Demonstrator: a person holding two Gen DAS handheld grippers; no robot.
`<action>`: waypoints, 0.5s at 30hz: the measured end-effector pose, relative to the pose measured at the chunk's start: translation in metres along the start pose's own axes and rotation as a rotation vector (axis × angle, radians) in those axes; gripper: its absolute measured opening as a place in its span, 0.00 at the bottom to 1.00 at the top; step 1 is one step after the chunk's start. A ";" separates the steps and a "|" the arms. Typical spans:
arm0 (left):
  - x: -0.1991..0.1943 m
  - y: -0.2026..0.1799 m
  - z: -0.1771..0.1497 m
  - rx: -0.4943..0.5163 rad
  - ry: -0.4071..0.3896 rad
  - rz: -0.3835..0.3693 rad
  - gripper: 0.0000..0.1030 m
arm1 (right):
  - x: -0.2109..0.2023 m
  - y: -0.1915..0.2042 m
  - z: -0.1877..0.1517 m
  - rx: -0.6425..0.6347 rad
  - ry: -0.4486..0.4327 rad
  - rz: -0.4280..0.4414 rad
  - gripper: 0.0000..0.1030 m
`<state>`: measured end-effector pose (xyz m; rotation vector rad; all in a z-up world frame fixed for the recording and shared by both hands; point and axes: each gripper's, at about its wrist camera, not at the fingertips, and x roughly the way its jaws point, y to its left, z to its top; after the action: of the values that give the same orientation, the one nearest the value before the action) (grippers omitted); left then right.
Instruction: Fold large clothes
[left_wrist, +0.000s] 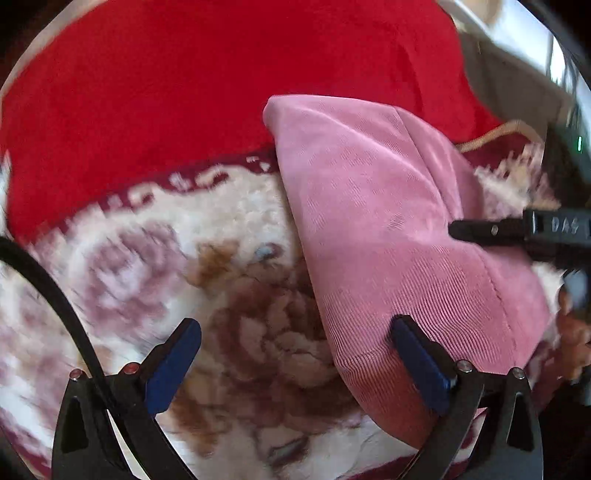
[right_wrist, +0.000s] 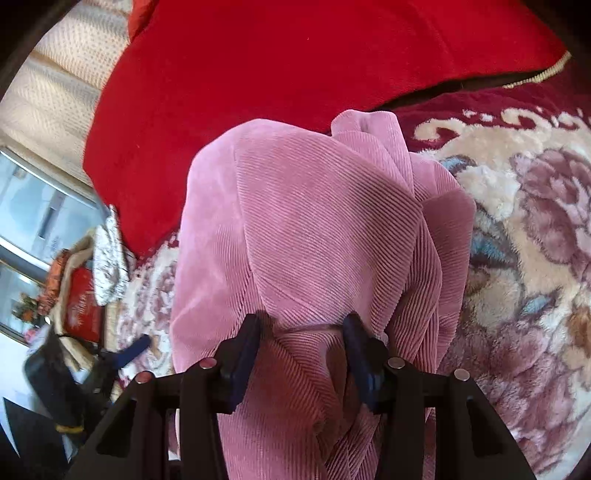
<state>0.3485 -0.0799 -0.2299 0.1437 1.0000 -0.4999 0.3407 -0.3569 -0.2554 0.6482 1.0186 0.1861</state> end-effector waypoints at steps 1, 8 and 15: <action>0.003 0.006 0.000 -0.041 0.021 -0.034 1.00 | 0.000 0.000 0.001 -0.005 0.003 0.002 0.51; 0.004 0.008 0.027 -0.089 0.091 -0.136 1.00 | -0.002 -0.011 -0.003 -0.021 -0.016 0.087 0.52; -0.012 -0.020 0.039 -0.062 -0.043 -0.043 1.00 | -0.032 -0.027 -0.010 0.036 -0.018 0.221 0.53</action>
<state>0.3644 -0.1065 -0.1968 0.0561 0.9774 -0.5089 0.3115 -0.3880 -0.2513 0.7941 0.9336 0.3548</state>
